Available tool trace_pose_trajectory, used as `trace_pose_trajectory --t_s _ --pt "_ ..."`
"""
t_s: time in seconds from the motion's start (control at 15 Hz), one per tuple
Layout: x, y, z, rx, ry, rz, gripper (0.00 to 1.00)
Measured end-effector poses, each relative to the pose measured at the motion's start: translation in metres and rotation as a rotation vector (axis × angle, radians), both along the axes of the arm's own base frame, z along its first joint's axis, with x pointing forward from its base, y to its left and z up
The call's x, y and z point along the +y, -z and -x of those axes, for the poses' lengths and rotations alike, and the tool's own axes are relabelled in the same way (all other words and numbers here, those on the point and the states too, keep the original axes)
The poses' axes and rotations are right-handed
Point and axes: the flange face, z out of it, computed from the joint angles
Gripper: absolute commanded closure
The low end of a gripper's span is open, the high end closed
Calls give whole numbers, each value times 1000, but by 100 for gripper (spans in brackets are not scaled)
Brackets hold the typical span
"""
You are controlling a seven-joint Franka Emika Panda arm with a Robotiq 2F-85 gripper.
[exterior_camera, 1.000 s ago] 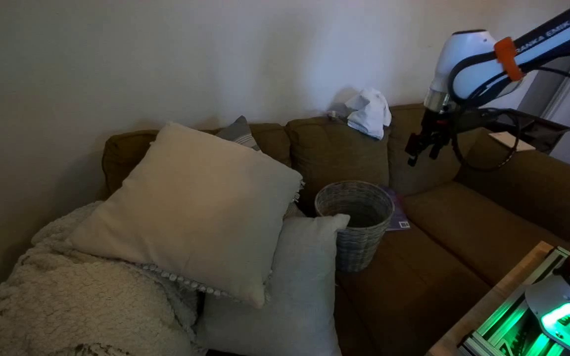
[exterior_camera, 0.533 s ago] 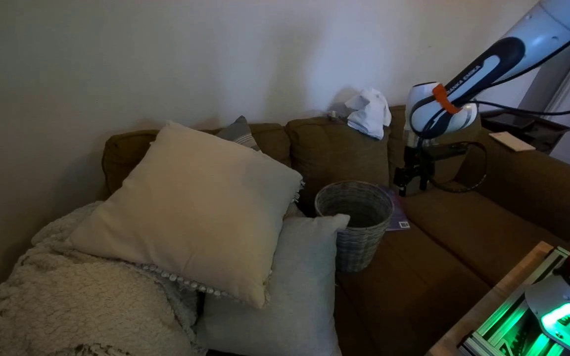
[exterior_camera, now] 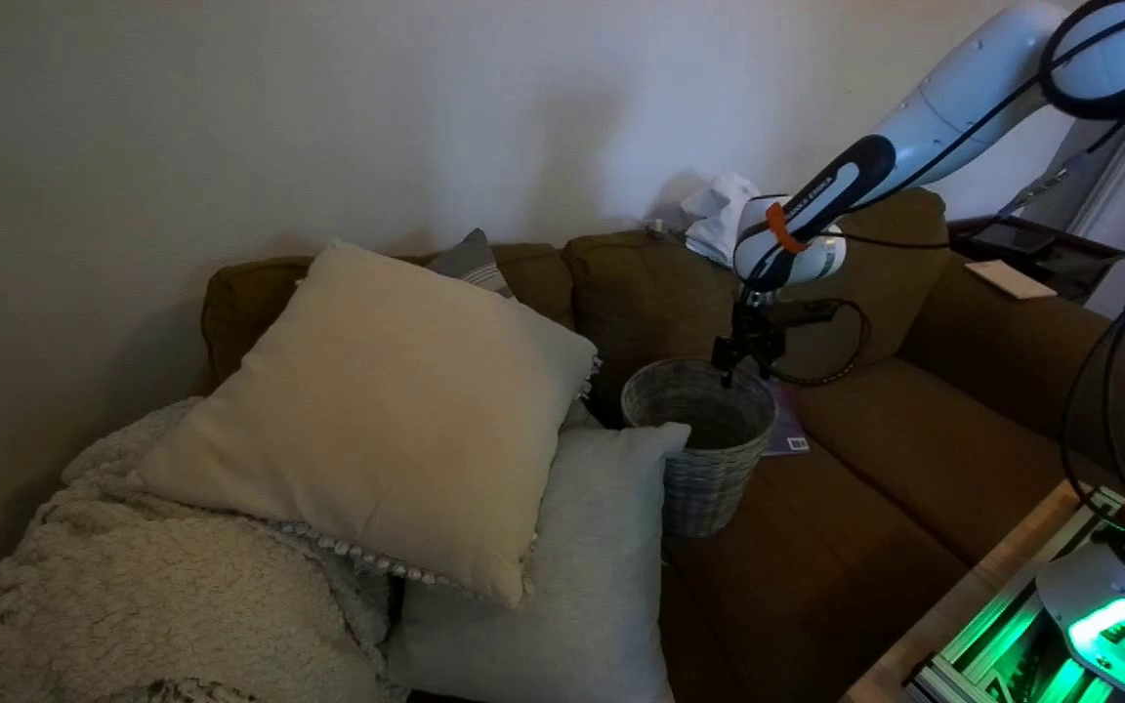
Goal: Move the gray basket to the right side of the couch
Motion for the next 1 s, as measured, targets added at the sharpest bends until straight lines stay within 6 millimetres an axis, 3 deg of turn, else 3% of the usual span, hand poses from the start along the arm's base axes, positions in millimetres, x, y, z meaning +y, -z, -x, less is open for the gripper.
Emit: trace_pose_trajectory --t_s 0.13,0.27,0.4,0.73,1.0 --pt "17 21 -12 10 -18 -15 30" --pt "26 39 -15 25 -28 -21 44" --pt "19 49 -15 39 -20 -16 58" --pt "0 45 -4 63 -32 -5 98" --pt "7 19 18 69 -119 -7 98"
